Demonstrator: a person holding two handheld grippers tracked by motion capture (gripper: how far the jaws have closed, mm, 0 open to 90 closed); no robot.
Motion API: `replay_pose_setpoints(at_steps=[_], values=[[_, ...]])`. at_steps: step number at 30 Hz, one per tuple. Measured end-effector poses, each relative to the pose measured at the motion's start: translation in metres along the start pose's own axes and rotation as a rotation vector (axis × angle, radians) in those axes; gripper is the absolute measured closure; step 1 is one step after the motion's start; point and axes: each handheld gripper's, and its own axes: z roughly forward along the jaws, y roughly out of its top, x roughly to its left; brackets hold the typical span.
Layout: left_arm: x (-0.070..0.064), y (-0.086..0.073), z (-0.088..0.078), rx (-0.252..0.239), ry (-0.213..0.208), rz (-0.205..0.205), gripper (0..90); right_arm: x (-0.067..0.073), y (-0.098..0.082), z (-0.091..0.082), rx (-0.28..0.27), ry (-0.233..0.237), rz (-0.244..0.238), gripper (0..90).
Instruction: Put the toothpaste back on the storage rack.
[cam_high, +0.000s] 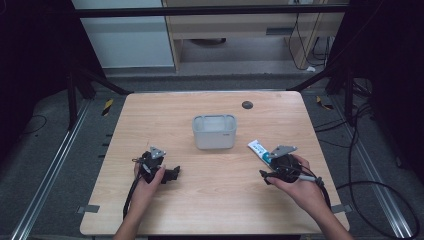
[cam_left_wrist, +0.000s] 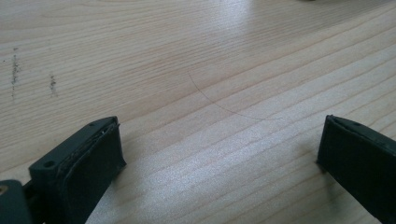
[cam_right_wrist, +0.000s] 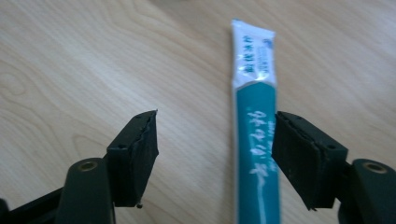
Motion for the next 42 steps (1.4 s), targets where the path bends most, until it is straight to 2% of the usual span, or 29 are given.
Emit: replay_pose_setpoints(at_steps=[1, 3, 7, 10, 18, 22, 27, 29, 42], values=[[0.000, 0.000, 0.000, 0.000, -0.001, 0.000, 0.0, -0.008, 0.005, -0.004, 0.013, -0.008, 0.008, 35.2], [0.000, 0.000, 0.000, 0.000, 0.000, 0.000, 0.0, -0.015, 0.010, -0.007, 0.017, -0.012, 0.012, 36.9], [0.000, 0.000, 0.000, -0.001, 0.001, -0.003, 0.0, -0.026, 0.016, -0.008, 0.022, -0.002, 0.033, 41.7], [0.000, 0.000, 0.000, -0.004, 0.001, -0.006, 0.0, -0.032, 0.020, -0.004, 0.048, 0.005, 0.045, 43.7], [0.000, 0.000, 0.000, -0.003, 0.001, -0.005, 0.0, -0.034, 0.038, 0.007, 0.126, 0.022, 0.006, 50.2], [0.000, 0.000, 0.000, -0.003, 0.001, -0.005, 0.0, -0.039, 0.045, 0.013, 0.150, 0.015, 0.006, 51.3], [0.000, 0.000, 0.000, -0.003, 0.001, -0.005, 0.0, -0.044, 0.050, 0.017, 0.162, 0.030, 0.027, 51.8], [0.000, 0.000, 0.000, -0.003, 0.001, -0.005, 0.0, -0.046, 0.054, 0.020, 0.174, 0.052, 0.043, 52.0], [0.000, 0.000, 0.000, -0.003, 0.000, -0.004, 0.0, -0.051, 0.066, 0.034, 0.227, 0.027, 0.038, 49.9]])
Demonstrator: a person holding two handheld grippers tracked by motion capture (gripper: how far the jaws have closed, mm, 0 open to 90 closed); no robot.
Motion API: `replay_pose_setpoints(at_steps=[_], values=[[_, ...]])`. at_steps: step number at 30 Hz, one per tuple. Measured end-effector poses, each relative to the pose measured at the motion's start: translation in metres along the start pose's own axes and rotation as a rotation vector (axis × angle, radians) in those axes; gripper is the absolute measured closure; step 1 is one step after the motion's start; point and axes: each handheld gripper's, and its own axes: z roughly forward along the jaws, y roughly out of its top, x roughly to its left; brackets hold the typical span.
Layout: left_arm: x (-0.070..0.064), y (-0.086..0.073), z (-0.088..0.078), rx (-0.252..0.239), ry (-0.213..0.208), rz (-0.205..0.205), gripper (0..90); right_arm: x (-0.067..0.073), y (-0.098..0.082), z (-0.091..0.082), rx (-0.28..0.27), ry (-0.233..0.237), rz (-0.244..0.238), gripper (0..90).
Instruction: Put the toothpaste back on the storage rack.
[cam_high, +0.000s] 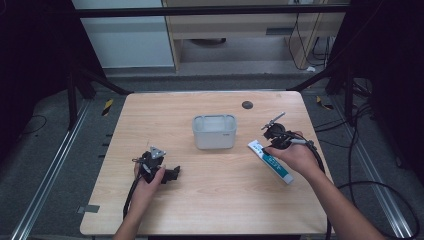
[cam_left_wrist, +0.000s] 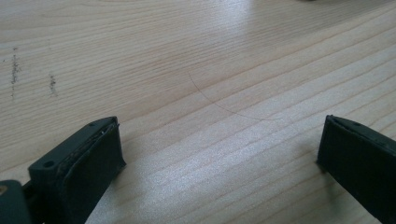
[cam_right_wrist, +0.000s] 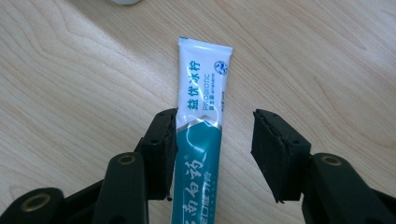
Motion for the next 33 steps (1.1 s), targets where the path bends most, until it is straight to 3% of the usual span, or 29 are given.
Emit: replay_pose_setpoints(at_steps=[21, 27, 33], values=[[0.000, 0.000, 0.000, -0.003, -0.003, 0.000, 0.0, 0.003, 0.006, 0.030, 0.080, 0.009, -0.001, 49.4], [0.000, 0.000, 0.000, -0.003, -0.003, 0.001, 0.0, 0.004, 0.005, 0.038, 0.088, 0.035, 0.028, 48.7], [0.000, 0.000, 0.000, -0.003, -0.005, 0.001, 0.0, 0.003, 0.001, 0.046, 0.105, 0.033, 0.033, 48.4]])
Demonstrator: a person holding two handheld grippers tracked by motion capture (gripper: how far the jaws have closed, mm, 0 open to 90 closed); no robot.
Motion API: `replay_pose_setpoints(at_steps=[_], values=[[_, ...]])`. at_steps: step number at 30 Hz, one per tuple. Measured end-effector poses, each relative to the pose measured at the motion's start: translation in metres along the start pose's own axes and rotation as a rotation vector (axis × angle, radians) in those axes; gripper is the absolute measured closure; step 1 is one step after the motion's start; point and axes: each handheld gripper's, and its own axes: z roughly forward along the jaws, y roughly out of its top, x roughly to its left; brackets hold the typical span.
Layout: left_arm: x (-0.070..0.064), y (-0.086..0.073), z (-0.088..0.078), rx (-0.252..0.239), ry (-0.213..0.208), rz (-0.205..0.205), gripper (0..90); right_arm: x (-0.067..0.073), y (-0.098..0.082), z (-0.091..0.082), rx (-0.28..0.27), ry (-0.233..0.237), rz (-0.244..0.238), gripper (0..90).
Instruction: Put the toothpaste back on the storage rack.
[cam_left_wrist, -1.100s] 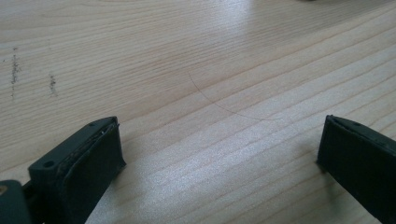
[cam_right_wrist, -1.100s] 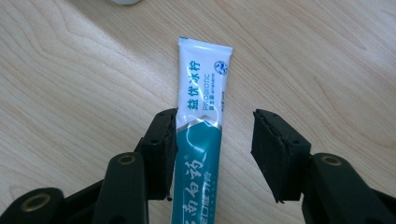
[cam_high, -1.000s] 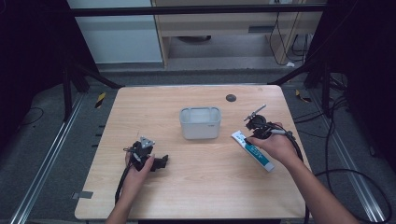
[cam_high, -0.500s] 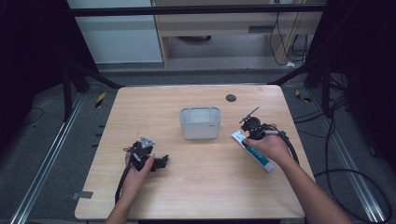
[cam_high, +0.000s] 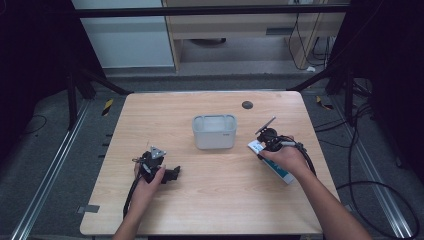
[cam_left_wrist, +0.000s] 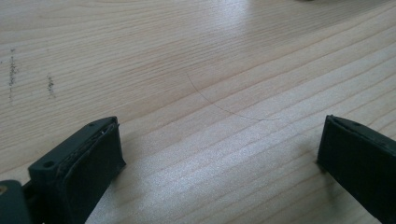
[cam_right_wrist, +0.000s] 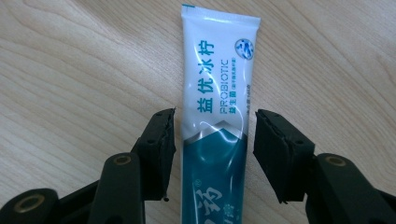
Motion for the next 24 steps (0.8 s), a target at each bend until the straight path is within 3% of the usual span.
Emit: replay_pose_setpoints(at_steps=[18, 24], values=[[0.0000, 0.0001, 0.0001, 0.000, -0.001, 0.001, 0.0, -0.0053, 0.0026, 0.0055, 0.022, 0.037, 0.026, 53.2], [0.0000, 0.0001, 0.0002, 0.000, -0.002, 0.002, 0.0, -0.0025, 0.0078, 0.0054, 0.041, 0.022, 0.006, 53.2]])
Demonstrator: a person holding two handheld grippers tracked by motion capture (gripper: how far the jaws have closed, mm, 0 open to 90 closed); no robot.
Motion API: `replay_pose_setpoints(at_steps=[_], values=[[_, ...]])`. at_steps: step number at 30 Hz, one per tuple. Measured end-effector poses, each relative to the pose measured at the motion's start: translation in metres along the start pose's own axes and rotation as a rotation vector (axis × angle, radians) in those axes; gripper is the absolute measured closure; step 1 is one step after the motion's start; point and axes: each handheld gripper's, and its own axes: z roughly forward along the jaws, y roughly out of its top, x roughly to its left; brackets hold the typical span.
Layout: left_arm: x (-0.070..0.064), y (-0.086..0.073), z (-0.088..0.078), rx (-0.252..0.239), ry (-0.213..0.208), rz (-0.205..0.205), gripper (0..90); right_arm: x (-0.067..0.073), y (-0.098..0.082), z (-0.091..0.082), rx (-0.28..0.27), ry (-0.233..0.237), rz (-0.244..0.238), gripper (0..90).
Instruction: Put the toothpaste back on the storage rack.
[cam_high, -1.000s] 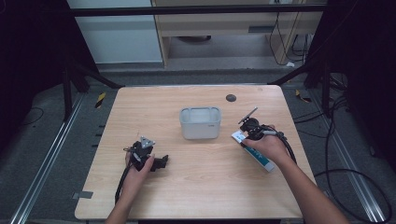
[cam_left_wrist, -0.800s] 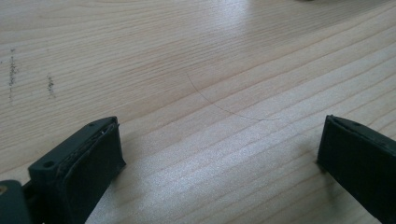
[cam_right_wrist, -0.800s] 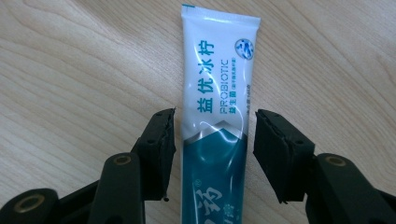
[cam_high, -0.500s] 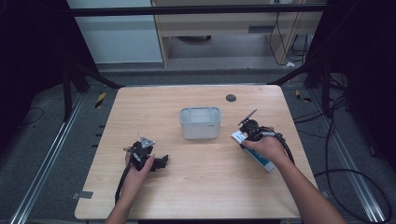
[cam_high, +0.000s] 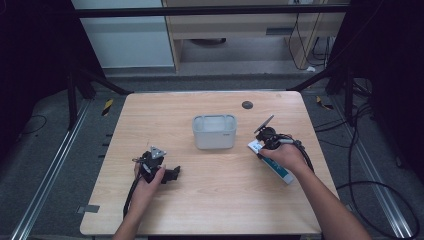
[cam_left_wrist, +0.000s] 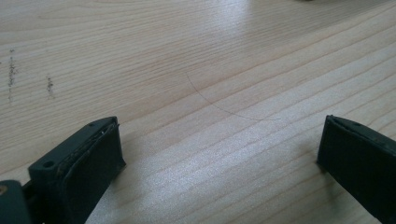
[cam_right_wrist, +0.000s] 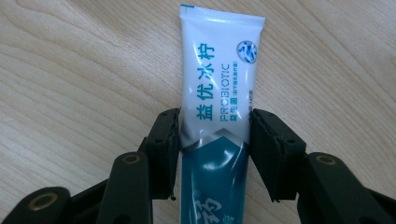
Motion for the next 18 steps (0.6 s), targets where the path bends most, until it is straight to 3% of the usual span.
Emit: replay_pose_setpoints(at_steps=[3, 6, 11, 18], values=[[0.0000, 0.0000, 0.0000, 0.000, 0.000, 0.000, 0.0, 0.0001, 0.0014, 0.0019, 0.004, -0.008, -0.023, 53.0], [0.0000, 0.0000, 0.0000, 0.000, 0.000, 0.000, 0.0, 0.0016, 0.0027, 0.0025, 0.021, 0.001, -0.006, 52.9], [0.0000, 0.0000, 0.0000, 0.000, 0.000, 0.000, 0.0, 0.0008, 0.0031, 0.0052, 0.026, -0.003, -0.024, 52.9], [0.0000, 0.0000, 0.0000, 0.000, 0.000, 0.000, 0.0, 0.0011, 0.0038, 0.0054, 0.035, 0.004, -0.012, 53.7]])
